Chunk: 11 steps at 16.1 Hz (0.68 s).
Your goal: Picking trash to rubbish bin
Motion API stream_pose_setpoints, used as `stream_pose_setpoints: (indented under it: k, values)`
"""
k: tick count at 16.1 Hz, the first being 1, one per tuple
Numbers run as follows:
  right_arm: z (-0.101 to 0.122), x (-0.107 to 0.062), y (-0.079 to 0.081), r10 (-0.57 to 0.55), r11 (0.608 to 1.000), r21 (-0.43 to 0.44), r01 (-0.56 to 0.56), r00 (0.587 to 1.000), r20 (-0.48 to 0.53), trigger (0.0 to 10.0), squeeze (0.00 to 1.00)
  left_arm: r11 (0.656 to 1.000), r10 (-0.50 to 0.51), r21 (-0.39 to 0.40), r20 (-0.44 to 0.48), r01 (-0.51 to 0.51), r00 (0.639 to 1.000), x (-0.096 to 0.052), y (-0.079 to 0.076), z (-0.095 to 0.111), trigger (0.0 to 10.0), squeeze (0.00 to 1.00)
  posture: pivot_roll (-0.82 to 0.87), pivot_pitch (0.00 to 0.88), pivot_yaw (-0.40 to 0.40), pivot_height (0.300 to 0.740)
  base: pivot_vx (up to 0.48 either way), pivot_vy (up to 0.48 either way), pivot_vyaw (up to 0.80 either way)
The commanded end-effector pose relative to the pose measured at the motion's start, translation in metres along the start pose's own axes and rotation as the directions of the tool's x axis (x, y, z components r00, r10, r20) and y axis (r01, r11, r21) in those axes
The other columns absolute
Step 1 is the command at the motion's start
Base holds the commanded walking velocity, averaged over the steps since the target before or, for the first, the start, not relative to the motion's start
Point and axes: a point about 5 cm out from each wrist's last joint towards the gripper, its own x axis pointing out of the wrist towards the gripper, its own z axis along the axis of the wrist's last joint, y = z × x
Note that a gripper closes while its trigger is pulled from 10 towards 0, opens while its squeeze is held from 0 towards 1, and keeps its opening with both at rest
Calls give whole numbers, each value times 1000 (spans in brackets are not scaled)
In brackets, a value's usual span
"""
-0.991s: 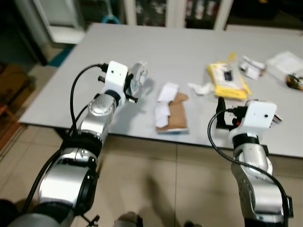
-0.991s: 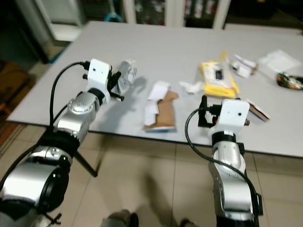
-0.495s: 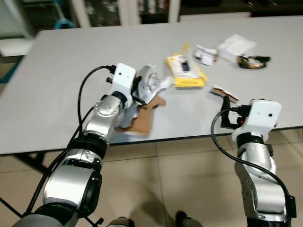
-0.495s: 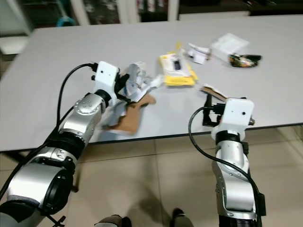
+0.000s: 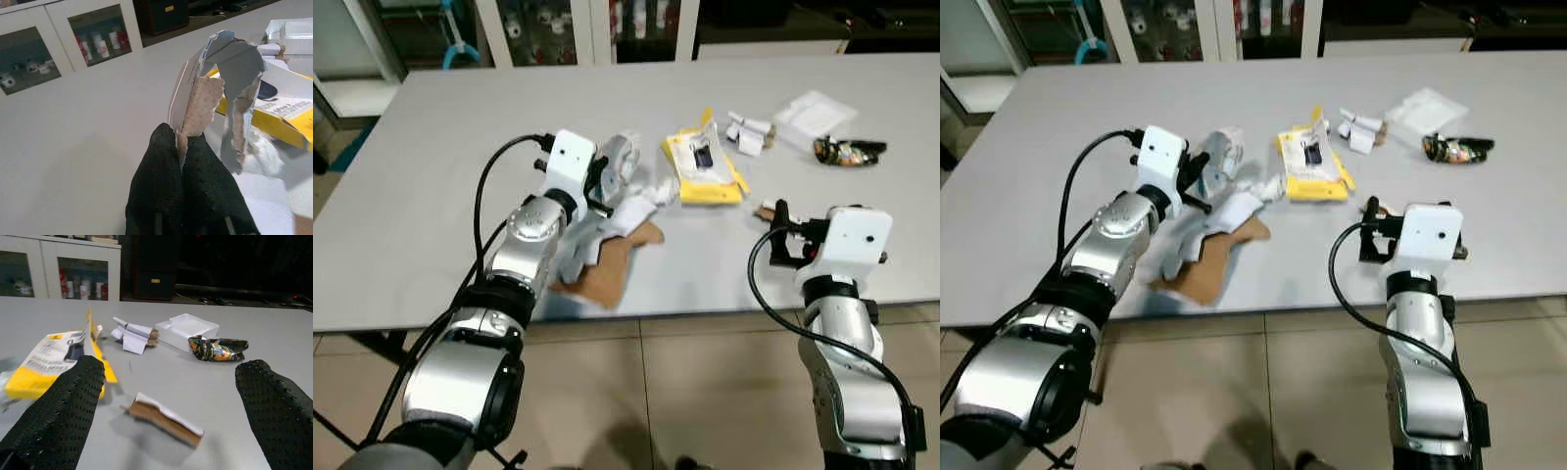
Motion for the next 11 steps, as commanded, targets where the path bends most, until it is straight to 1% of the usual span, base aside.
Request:
stream_pose_setpoints:
  k: [1,8,11]
  values:
    - [2,0,1,-4,1000,-18,5,1000,11,10000,0,1000,-1,5,5,1,1000,0,4,3,10000,0,190,130,49,740,480,0,0]
    - [2,2,3,5,997,-77,-3,1000,21,10000,0,1000,7,20,8,-7,1000,0,6,5,10000,0,193,127,48,740,480,0,0]
    - [-1,4,5,17,992,-122,-17,1000,1,10000,0,999,31,5,23,-31,999,0,8,6,10000,0,200,126,46,740,0,0,0]
